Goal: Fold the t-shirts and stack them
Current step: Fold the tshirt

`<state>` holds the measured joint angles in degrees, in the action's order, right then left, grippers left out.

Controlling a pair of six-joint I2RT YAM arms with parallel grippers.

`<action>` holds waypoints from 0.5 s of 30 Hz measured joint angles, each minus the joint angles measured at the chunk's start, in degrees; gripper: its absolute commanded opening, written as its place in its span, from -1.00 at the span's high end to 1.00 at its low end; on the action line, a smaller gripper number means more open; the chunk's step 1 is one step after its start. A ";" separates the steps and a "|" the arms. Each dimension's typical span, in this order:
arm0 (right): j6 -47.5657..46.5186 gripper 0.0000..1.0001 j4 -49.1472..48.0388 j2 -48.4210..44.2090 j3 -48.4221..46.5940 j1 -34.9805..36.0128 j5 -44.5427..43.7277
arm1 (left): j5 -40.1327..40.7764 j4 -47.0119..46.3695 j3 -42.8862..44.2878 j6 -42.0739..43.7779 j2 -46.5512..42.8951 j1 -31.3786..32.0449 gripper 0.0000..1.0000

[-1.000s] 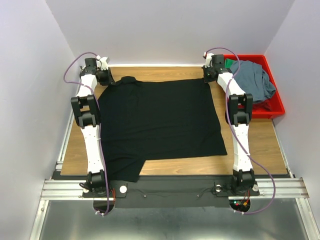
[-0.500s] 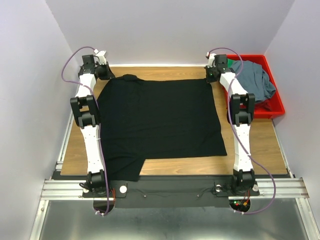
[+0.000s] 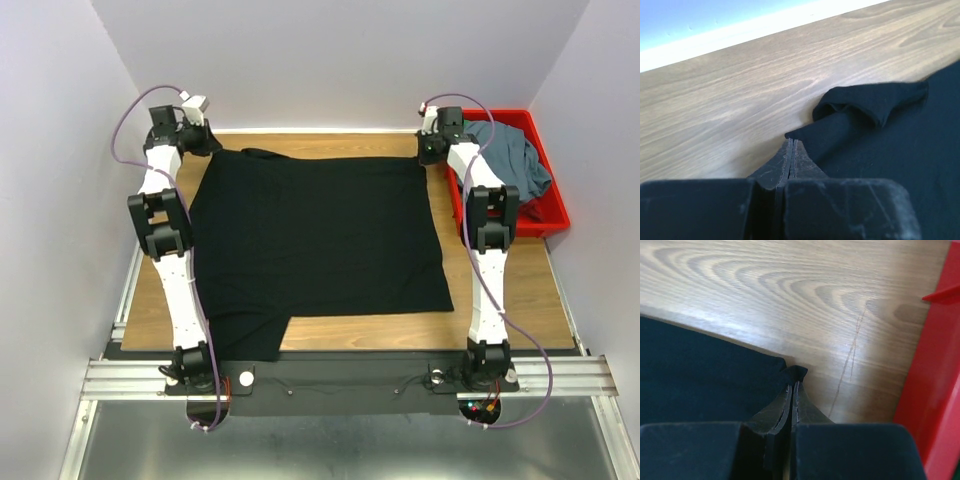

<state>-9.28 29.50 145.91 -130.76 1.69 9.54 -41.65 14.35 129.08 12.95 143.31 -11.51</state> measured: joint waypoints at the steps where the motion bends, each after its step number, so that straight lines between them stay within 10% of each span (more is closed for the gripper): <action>1: -0.11 0.99 0.02 -0.81 0.59 -0.13 0.66 | -0.63 -0.09 -0.92 1.11 -0.94 -0.33 1.00; 15: -3.85 0.99 0.00 -10.03 8.15 -0.55 5.99 | -4.22 -1.25 -14.12 12.63 -10.25 -1.62 1.00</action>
<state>-13.13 29.50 135.87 -122.61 1.15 15.53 -45.87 13.10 114.96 25.58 133.05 -13.13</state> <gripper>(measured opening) 0.021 0.026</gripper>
